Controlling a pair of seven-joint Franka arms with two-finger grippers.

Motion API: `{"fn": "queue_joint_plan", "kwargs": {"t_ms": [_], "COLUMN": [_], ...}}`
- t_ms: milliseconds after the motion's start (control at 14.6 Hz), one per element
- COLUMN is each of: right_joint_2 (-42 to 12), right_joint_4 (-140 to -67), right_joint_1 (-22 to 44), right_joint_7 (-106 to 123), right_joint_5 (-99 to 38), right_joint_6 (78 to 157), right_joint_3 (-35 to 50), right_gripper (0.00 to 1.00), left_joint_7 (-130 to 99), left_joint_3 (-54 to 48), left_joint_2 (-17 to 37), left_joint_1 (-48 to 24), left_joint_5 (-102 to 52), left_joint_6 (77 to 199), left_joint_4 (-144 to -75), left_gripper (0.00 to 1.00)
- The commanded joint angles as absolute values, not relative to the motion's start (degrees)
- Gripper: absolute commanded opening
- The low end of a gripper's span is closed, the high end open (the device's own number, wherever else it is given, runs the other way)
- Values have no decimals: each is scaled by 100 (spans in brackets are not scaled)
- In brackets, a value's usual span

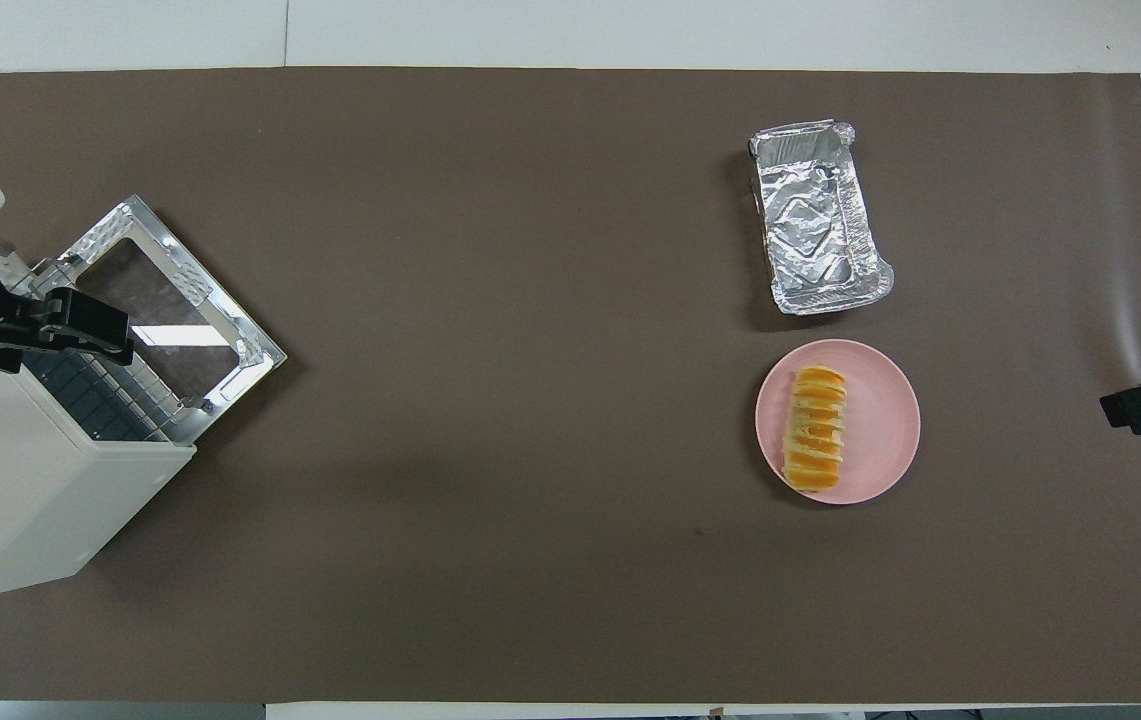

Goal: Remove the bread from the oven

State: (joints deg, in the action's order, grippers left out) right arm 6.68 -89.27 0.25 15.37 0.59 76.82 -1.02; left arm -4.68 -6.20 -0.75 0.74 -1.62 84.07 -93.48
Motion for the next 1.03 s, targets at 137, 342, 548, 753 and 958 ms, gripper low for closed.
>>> {"fn": "queue_joint_plan", "kwargs": {"t_ms": [137,342,548,753,958], "right_joint_2": [361,369,387,404,413], "right_joint_4": [-8815,-8815,-8815,-8815,-8850], "right_joint_1": [-140,-193,-220,-220,-202], "right_joint_7": [1608,1608,1608,1600,1591], "right_joint_5": [123,106,105,114,123], "right_joint_6": [7953,7954,7937,7963,7980], "right_joint_3": [-26,-9,-9,-9,-9], "right_gripper": [100,100,100,100,100], "left_joint_7": [-404,-404,-404,-404,-404], "left_joint_3": [-650,-650,-650,-650,-650], "left_joint_2": [-202,-202,-202,-202,-202], "left_joint_1": [132,132,132,132,132], "left_joint_5": [-88,-88,-88,-88,-88], "left_joint_6": [8481,8481,8473,8473,8473], "left_joint_4": [-9466,-9466,-9466,-9466,-9466], "left_gripper": [100,100,100,100,100]}}
